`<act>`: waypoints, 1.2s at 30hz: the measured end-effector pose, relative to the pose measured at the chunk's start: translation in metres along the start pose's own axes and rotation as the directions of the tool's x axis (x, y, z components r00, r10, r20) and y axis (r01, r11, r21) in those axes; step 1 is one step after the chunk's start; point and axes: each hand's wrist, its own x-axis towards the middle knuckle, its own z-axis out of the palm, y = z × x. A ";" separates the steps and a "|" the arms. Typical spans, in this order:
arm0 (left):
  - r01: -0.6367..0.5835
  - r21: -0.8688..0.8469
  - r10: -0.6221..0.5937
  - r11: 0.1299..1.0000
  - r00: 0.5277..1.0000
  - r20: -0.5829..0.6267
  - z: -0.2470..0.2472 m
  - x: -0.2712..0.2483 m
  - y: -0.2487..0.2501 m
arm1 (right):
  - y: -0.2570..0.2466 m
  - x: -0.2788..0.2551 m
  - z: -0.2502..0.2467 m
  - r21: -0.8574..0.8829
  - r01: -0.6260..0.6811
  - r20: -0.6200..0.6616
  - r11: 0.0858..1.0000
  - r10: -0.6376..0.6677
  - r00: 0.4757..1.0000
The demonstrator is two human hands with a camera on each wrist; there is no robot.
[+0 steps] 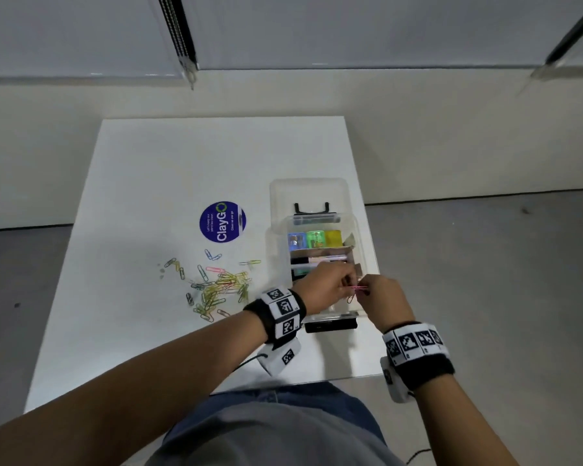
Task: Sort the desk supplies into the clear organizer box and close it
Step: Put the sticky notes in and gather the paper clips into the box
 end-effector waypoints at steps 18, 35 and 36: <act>0.336 0.067 -0.270 0.940 0.847 -0.458 -0.090 -0.064 -0.156 | -0.144 0.010 0.051 0.106 0.399 0.151 0.911 -0.411 0.899; 0.433 0.340 -0.379 0.834 0.900 -0.215 -0.061 -0.158 -0.250 | -0.180 0.051 0.192 -0.248 0.378 0.354 0.892 -0.280 0.892; 0.420 0.329 -0.354 0.846 0.903 -0.245 -0.059 -0.159 -0.251 | -0.180 0.047 0.194 -0.249 0.384 0.333 0.889 -0.294 0.896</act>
